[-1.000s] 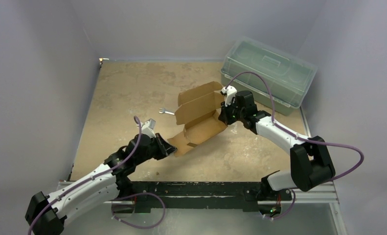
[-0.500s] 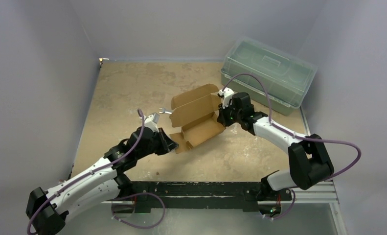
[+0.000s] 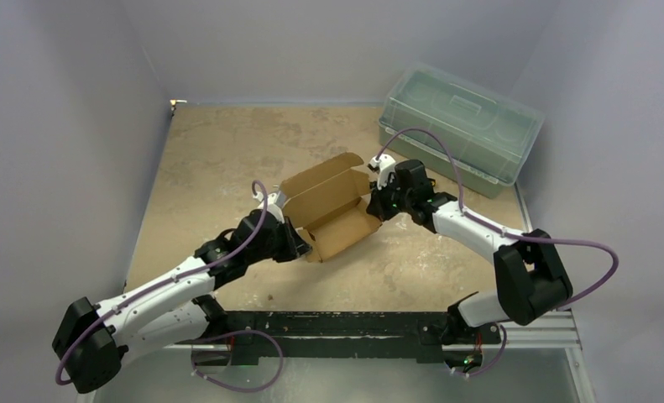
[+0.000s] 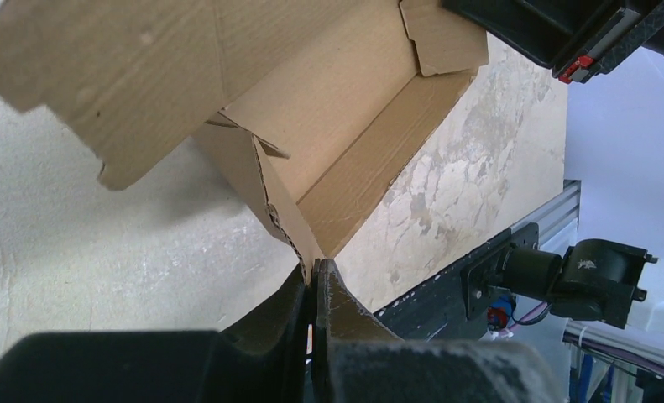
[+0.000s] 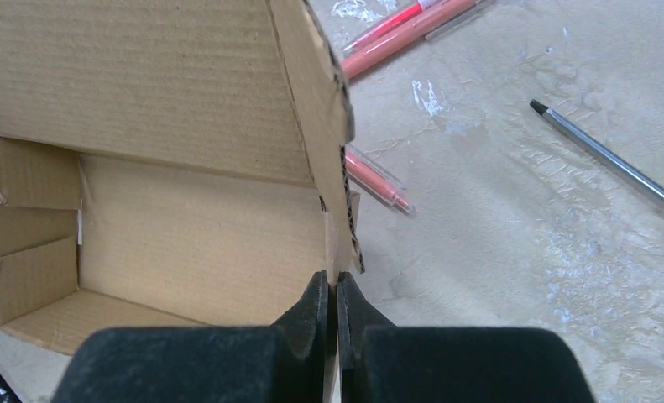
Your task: Fold the paper box
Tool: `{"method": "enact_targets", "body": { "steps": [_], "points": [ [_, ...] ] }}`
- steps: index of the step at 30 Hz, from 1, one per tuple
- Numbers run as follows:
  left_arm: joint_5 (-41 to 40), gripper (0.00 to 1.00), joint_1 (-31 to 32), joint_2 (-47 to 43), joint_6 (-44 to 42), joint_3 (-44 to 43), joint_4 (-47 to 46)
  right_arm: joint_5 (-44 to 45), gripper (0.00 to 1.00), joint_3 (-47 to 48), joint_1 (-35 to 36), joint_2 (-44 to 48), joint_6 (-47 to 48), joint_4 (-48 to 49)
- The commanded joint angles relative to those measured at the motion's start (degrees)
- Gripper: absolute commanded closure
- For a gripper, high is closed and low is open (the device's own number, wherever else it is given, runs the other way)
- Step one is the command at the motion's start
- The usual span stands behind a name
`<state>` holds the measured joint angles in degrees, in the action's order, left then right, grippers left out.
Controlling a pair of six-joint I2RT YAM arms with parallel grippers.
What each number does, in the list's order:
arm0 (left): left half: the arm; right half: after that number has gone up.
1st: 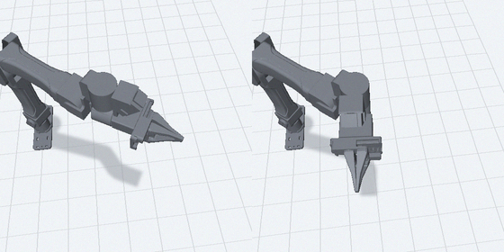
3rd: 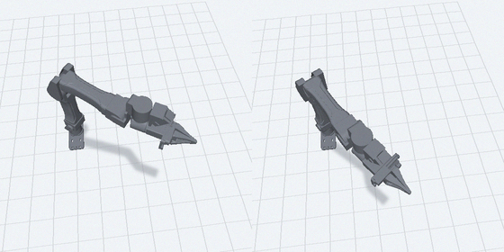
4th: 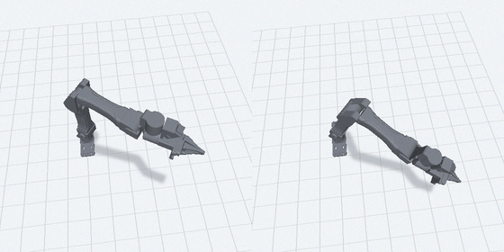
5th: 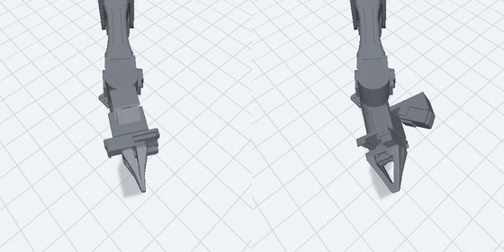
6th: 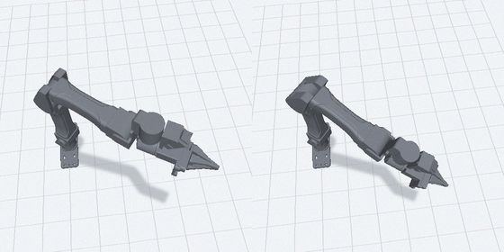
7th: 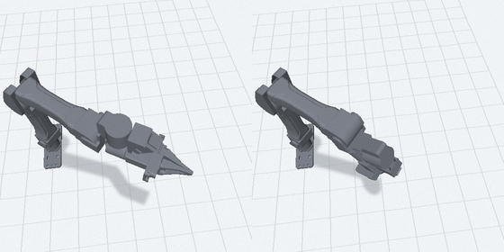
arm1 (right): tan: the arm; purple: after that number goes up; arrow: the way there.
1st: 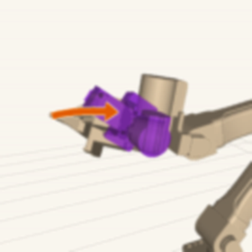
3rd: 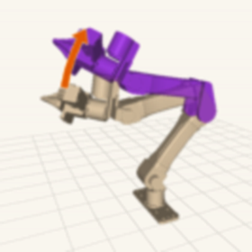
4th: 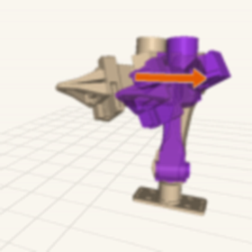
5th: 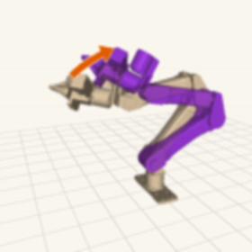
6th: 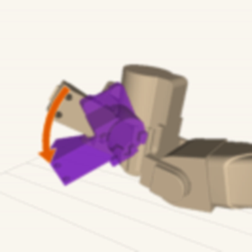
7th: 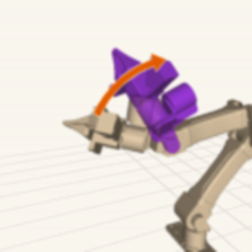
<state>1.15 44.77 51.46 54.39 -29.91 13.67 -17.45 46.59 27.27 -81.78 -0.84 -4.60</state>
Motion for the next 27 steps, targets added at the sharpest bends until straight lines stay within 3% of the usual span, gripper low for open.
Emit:
{"method": "enact_targets", "body": {
  "steps": [1,5,16,27],
  "points": [
    [0.4,1.0,0.2,2.3,-2.4,-2.6,-5.1,-5.4,0.98,1.0,0.7,-0.8,0.5,-0.8],
    [0.4,0.97,0.1,4.5,-2.7,-3.0,-5.7,-5.0,0.98,1.5,0.7,-1.5,0.4,-1.5],
    [-2.4,0.78,0.0,2.4,-2.5,-2.1,-3.3,-4.0,0.98,1.7,0.7,-2.0,0.5,-1.8],
    [-2.8,0.73,-0.1,1.3,-0.1,0.3,-7.6,-4.0,0.98,1.9,0.7,-2.5,0.5,-2.2]
  ]
}}
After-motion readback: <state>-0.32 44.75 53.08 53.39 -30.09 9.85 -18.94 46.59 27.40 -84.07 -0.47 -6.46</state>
